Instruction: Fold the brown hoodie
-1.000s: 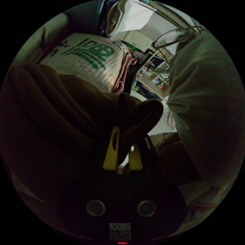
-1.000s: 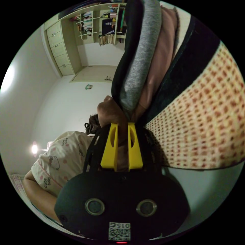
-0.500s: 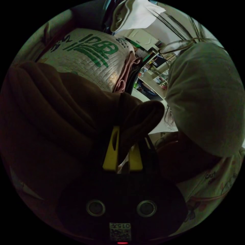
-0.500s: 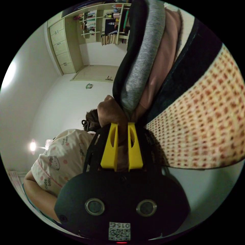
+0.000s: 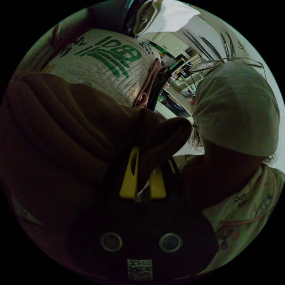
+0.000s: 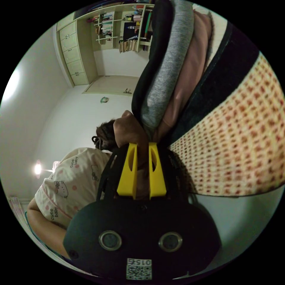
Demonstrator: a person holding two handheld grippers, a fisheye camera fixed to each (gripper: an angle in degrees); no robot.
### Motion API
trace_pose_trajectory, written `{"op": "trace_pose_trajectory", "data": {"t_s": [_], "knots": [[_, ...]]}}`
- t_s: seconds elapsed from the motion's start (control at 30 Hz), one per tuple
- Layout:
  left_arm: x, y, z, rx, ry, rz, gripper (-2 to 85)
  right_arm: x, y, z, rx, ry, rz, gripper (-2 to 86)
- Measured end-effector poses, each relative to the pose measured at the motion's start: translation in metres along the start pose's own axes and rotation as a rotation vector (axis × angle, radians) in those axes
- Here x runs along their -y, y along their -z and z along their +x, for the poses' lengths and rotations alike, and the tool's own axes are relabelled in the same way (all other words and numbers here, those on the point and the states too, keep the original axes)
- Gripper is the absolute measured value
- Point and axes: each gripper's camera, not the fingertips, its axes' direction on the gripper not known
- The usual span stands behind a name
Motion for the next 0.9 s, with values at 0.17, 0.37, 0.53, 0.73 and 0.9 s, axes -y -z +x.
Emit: {"op": "trace_pose_trajectory", "data": {"t_s": [0.17,0.37,0.53,0.73,0.9], "knots": [[0.004,0.005,-0.008,0.001,-0.003,0.002,1.4,-0.012,0.0,0.001,0.0,0.002,0.001,6.5],[0.015,0.014,-0.022,0.001,-0.009,0.005,1.5,-0.025,-0.008,0.009,0.0,0.003,0.002,6.6],[0.027,0.023,-0.033,0.015,-0.023,0.014,1.8,-0.034,-0.021,0.022,0.002,-0.006,0.005,6.6],[0.053,0.034,-0.039,0.108,-0.095,0.006,2.6,-0.044,-0.045,0.044,-0.006,-0.014,0.012,6.6],[0.074,0.047,-0.043,0.213,-0.198,-0.004,3.4,-0.051,-0.071,0.069,-0.015,-0.014,0.017,6.6]]}}
